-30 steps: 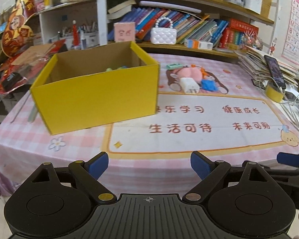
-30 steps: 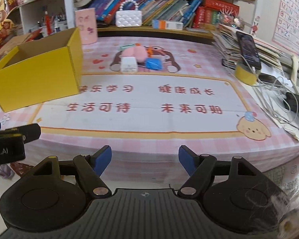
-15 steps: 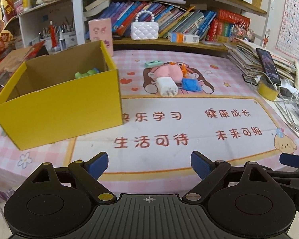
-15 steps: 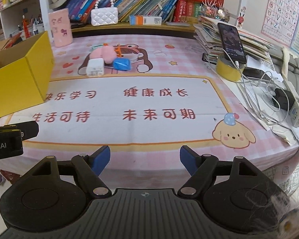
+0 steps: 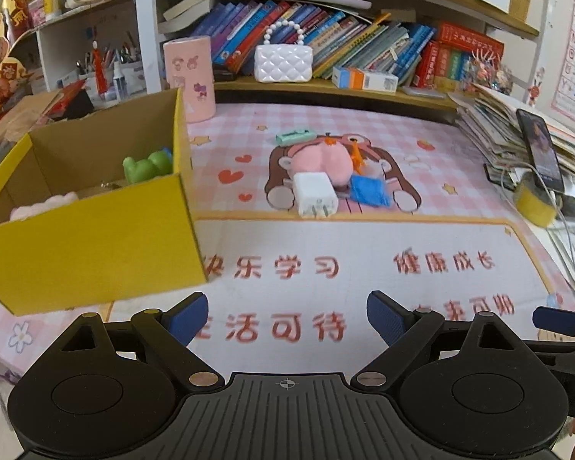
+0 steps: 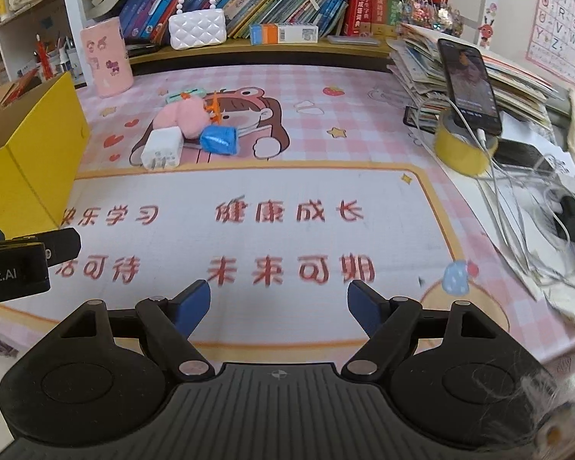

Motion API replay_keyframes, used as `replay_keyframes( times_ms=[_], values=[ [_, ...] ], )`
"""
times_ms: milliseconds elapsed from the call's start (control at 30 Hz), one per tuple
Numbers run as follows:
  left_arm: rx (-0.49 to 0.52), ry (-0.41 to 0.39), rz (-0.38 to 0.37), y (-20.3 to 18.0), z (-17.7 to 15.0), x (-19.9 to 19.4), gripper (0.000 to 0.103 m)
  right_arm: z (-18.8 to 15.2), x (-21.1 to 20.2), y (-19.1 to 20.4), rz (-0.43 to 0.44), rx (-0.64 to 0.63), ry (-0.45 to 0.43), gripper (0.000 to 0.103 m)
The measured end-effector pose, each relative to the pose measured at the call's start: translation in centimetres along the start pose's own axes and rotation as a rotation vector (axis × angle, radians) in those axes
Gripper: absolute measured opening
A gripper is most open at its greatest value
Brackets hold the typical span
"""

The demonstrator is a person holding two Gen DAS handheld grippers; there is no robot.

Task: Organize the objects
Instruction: 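Move both tools back from the box toward the remaining toys, then grasp the white charger with the left tool while the right tool reaches the blue item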

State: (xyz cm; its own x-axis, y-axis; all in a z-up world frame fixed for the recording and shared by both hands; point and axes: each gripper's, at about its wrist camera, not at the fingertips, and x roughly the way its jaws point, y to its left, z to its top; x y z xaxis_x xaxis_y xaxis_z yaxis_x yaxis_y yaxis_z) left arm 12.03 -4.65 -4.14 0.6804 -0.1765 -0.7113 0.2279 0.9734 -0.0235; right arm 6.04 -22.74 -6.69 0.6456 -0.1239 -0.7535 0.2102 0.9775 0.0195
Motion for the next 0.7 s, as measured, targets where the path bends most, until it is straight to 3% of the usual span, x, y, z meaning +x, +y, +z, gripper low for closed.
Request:
replay_keyframes(
  times_ms=[700],
  values=[
    [-0.048,-0.010,0.089,-3.8,4.8,4.9,0.092,6.6,5.4,-4.1,0.100,-0.022,-0.021,0.078]
  ],
)
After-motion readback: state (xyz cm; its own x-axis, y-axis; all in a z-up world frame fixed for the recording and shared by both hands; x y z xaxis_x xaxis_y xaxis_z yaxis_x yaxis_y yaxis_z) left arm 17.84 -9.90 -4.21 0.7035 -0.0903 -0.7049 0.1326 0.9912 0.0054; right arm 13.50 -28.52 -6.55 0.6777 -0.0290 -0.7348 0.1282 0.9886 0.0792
